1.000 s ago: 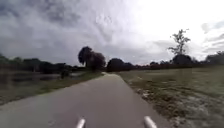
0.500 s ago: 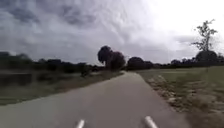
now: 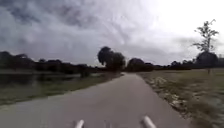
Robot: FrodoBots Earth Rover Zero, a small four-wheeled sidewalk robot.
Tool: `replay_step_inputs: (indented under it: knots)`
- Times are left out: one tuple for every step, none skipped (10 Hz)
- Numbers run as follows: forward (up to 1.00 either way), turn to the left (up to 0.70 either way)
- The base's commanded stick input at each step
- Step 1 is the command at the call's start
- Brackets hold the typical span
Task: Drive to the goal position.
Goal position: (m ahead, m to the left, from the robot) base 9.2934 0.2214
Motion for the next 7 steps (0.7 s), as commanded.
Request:
replay_step_inputs:
  knots:
    - [0.69,0.03]
    - [0.69,0.03]
    - [0.69,0.03]
    - [0.69,0.03]
    - [0.69,0.03]
    - [0.69,0.03]
    - [0.69,0.03]
